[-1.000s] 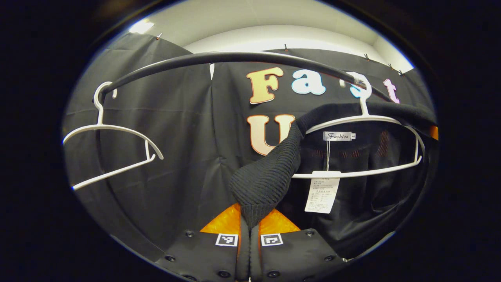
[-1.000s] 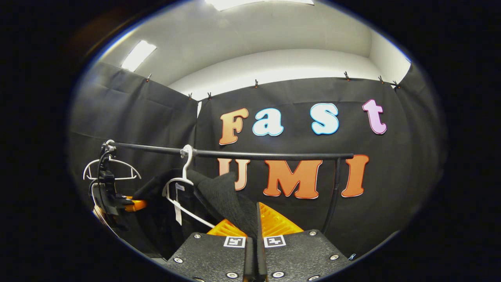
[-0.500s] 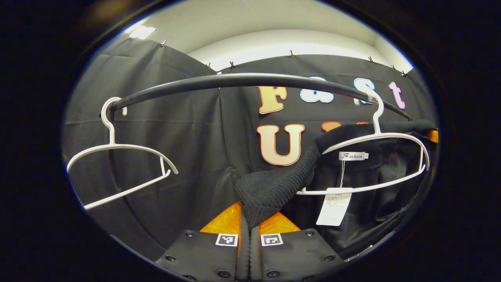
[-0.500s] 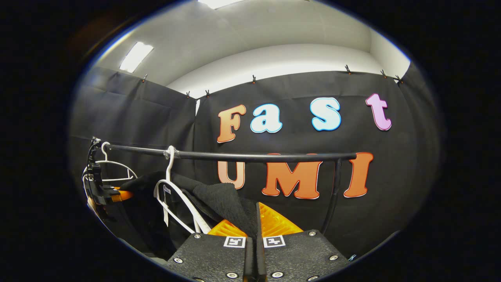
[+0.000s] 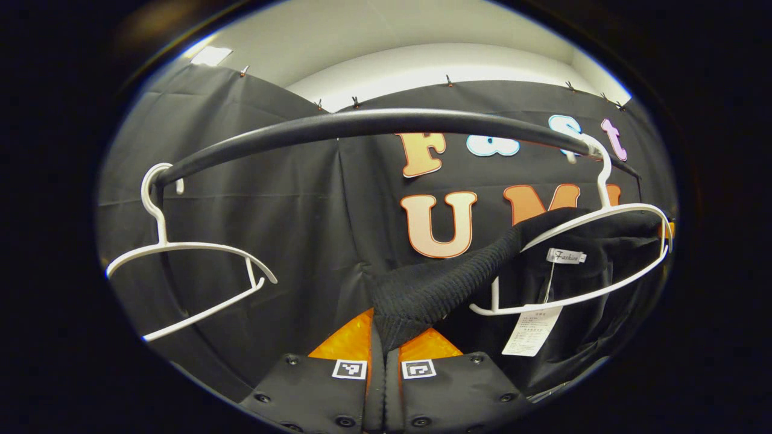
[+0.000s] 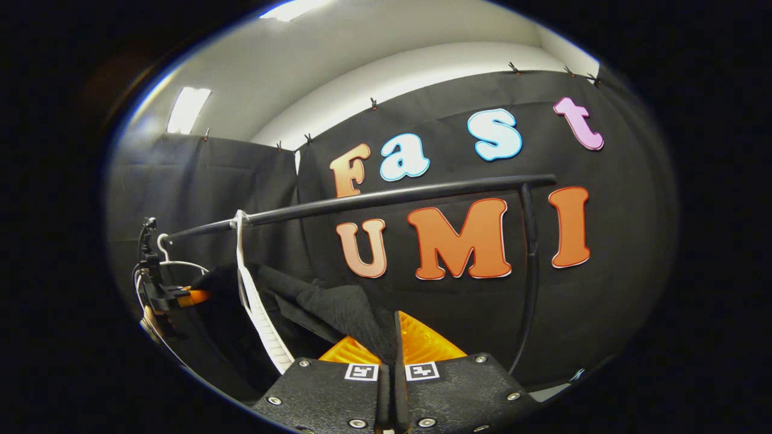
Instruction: Grasp the clothes on the hanger with both hands and then place them into the laundry hamper below.
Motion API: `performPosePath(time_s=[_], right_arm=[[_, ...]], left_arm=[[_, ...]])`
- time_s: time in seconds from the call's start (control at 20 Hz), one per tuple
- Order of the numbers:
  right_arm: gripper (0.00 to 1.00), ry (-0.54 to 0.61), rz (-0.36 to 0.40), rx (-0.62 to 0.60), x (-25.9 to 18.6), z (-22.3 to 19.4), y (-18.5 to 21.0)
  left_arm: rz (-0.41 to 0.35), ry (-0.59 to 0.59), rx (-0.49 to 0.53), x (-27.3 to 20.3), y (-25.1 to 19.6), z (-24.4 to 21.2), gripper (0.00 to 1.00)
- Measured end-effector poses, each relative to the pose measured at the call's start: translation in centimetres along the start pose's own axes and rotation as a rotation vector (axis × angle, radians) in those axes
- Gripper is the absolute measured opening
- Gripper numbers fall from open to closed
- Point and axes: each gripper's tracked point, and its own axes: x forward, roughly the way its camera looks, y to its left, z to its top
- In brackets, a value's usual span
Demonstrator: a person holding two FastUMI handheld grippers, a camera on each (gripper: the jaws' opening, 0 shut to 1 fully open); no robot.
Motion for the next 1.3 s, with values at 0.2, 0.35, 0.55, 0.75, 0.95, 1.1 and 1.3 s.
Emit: performPosePath(time_s=[0.2, 0.35, 0.55, 0.75, 0.95, 1.1, 1.3], right_arm=[[0.02, -0.007, 0.068, 0.123, 0.9, -2.0, -1.1], [0.02, 0.015, 0.08, 0.17, 1.6, -3.8, -1.8], [0.02, 0.052, 0.12, 0.241, 2.5, -5.6, -0.9], [0.02, 0.067, 0.13, 0.308, 3.7, -7.1, -1.0], [0.02, 0.13, 0.133, 0.319, 4.6, -10.5, -0.3], [0.02, 0.169, 0.131, 0.33, 5.2, -13.0, 0.1], [0.02, 0.235, 0.115, 0.309, 5.2, -16.7, 0.6]], left_arm=[[0.0, 0.004, -0.023, 1.6, 0.5, -0.2, 0.07], [-0.001, 0.003, -0.018, 2.6, 0.9, -0.4, 0.07], [0.028, 0.02, -0.05, 3.5, 2.3, -2.0, 0.07], [0.032, 0.022, -0.029, 2.8, 2.6, -3.0, 0.07], [0.069, 0.06, 0.011, 2.3, 3.8, -4.8, 0.07], [0.082, 0.096, -0.024, 1.8, 4.5, -6.6, 0.08], [0.086, 0.128, 0.014, 0.5, 5.3, -8.5, 0.07]])
